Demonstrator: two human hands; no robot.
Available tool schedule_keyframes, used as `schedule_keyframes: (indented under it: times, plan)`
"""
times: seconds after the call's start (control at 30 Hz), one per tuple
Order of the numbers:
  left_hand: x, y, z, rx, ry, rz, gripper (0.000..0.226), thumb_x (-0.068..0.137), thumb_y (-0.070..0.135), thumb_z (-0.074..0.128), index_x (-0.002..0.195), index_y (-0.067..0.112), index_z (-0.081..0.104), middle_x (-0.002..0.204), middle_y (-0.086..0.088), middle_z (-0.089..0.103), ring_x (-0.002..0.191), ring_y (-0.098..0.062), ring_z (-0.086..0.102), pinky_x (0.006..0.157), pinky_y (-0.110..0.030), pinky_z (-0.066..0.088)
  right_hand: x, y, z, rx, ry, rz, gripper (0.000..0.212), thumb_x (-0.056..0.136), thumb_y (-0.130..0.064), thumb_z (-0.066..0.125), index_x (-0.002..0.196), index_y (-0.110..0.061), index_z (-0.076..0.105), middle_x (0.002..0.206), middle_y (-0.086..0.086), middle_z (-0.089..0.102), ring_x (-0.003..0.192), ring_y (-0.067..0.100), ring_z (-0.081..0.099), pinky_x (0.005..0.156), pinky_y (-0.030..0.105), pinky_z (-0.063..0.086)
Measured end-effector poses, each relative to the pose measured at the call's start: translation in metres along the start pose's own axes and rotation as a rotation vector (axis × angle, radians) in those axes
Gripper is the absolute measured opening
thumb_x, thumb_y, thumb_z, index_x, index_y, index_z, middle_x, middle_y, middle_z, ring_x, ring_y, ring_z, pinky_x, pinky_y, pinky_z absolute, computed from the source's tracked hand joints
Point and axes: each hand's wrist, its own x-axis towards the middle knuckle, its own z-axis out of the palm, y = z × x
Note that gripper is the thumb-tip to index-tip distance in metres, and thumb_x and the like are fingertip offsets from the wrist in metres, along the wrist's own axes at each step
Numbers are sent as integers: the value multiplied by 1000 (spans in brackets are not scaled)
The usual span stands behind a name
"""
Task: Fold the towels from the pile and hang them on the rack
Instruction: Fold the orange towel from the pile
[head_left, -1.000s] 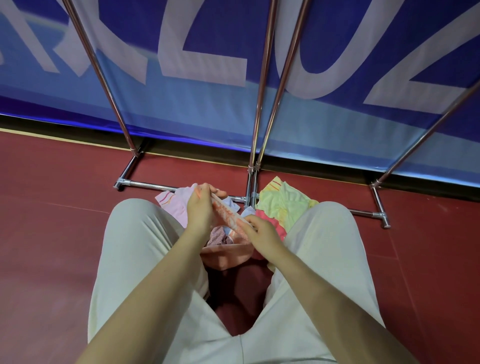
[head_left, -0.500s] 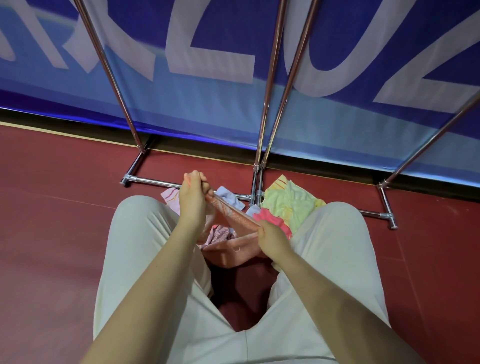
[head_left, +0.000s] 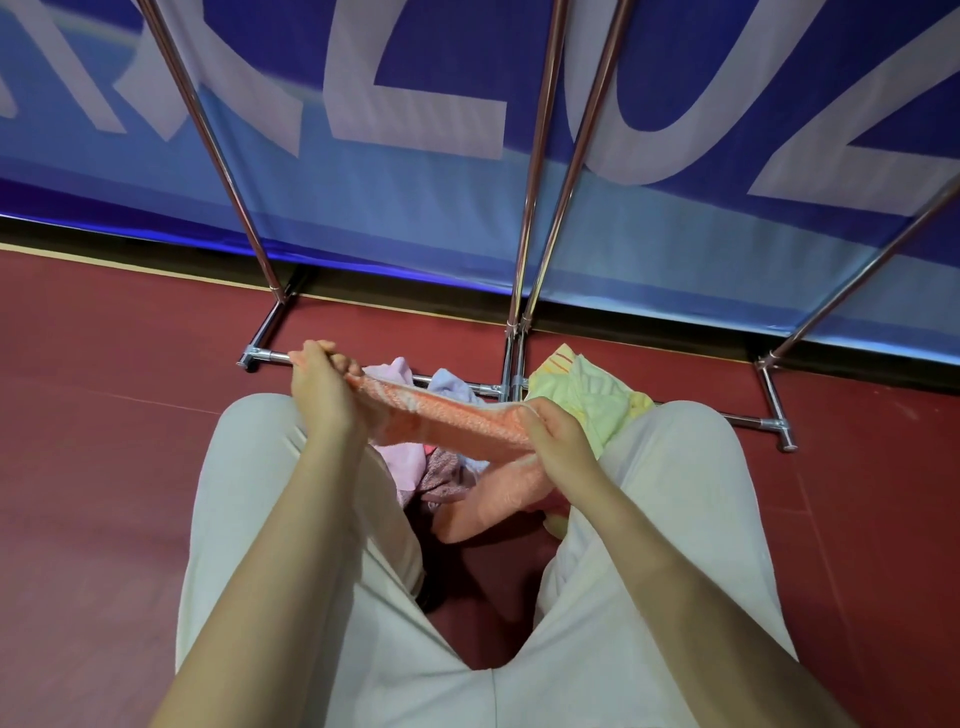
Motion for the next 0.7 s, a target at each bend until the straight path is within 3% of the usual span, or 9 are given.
schedule_keyframes:
  times: [0.13,0.27,0.33,0.43,0.5,0.6,0.7]
  plan:
    - [-8,-18,5,296,-111,-46,21,96,15,37,77,18,47,44,11,38,38,-6,36,43,-21,31,-7,-12,-15,66,39,-35,23,97,-19,52,77,-11,58,71,-4,51,66,1,47,65,15,37]
    - [-38,-35,19,706,-429,42,32,102,17,33,85,24,59,70,2,55,51,-8,49,46,-18,37,-8,-18,-23,157,142,-26,25,97,-17,52,74,-17,60,70,-9,55,64,-7,50,66,10,39]
    - [-59,-44,24,753,-584,38,37,107,23,27,101,20,64,83,3,63,56,3,54,49,-10,39,-9,-17,-25,159,162,-32,23,98,-16,51,77,-12,62,73,-7,57,68,-4,51,69,13,41]
    - [-77,-57,27,740,-767,-62,38,107,29,29,122,14,61,108,-1,67,92,4,60,67,-3,43,-12,-19,-28,143,160,-52,23,99,-14,49,80,-12,62,74,-6,58,67,-2,52,68,13,41]
    - [-82,-61,27,761,-860,-76,39,106,32,31,129,17,58,114,1,66,102,2,58,81,-6,44,-14,-24,-30,160,138,-57,22,99,-12,47,84,-13,63,72,-6,60,63,3,55,62,8,42]
    - [-85,-69,23,756,-932,-136,33,106,34,33,130,25,54,113,7,67,109,-1,58,97,-25,46,-17,-26,-35,199,99,-57,18,99,-11,48,90,-11,64,73,-2,62,62,15,55,58,8,44]
    - [-86,-74,18,803,-972,-171,34,104,39,35,133,33,52,123,5,65,112,-4,58,100,-28,42,-18,-25,-37,244,57,-52,15,96,-10,53,88,-14,65,76,0,64,70,18,57,60,12,46]
